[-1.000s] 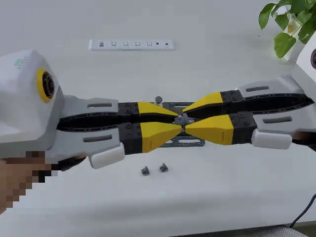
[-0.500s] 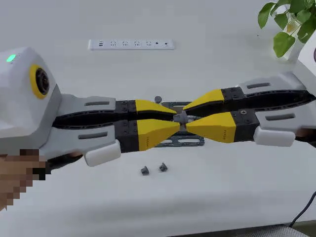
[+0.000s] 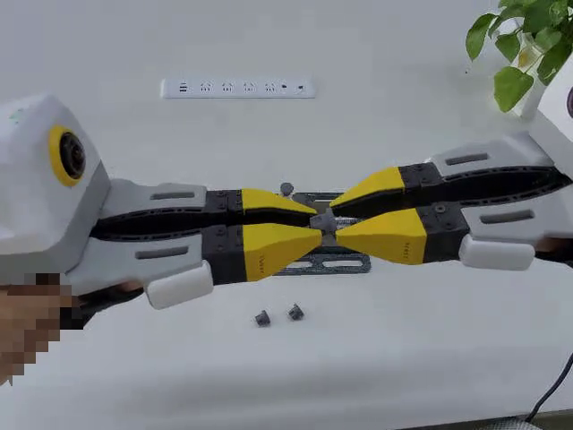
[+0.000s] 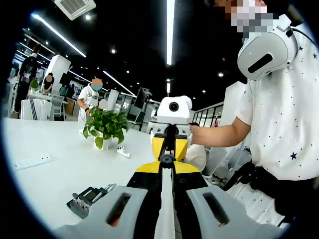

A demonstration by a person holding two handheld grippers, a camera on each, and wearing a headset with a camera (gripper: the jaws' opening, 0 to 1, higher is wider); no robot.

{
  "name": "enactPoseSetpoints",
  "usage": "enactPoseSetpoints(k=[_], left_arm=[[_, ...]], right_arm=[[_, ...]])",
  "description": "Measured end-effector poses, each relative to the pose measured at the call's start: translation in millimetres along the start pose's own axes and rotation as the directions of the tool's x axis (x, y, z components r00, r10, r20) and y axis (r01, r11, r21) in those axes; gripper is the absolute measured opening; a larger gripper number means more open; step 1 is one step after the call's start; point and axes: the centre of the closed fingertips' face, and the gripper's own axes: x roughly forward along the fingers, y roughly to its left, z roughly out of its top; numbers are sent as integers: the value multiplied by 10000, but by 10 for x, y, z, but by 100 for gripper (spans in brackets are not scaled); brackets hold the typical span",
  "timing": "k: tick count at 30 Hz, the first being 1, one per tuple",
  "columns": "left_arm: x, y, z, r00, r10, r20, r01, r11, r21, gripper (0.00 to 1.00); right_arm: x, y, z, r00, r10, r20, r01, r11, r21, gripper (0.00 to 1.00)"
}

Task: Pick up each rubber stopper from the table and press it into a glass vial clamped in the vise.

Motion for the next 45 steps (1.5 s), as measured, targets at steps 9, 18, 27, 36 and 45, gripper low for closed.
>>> enactPoseSetpoints(k=[9, 18, 27, 36, 45], left_arm=[[-11, 27, -37, 9999, 106, -101, -105, 9999, 65, 4], [-35, 64, -101, 9990, 327, -291, -320, 9992, 233, 7], [-81, 103, -164, 9972, 608, -444, -593, 9976, 345, 15], [-169, 220, -311, 9878, 1279, -888, -1219, 9901, 702, 24], [-297, 374, -506, 9666, 2114, -1447, -1959, 9740, 1140, 38]], right_arm=[[34, -26, -38, 9998, -74, -173, 75, 10000, 33, 6], [90, -71, -89, 9994, -199, -291, 205, 9995, 237, 6], [69, -168, -134, 9977, -318, -602, 341, 9987, 374, 6], [21, -416, -140, 9888, -819, -1246, 862, 9958, 294, 6], [22, -841, -218, 9537, -1433, -2646, 1496, 9887, 37, 6]])
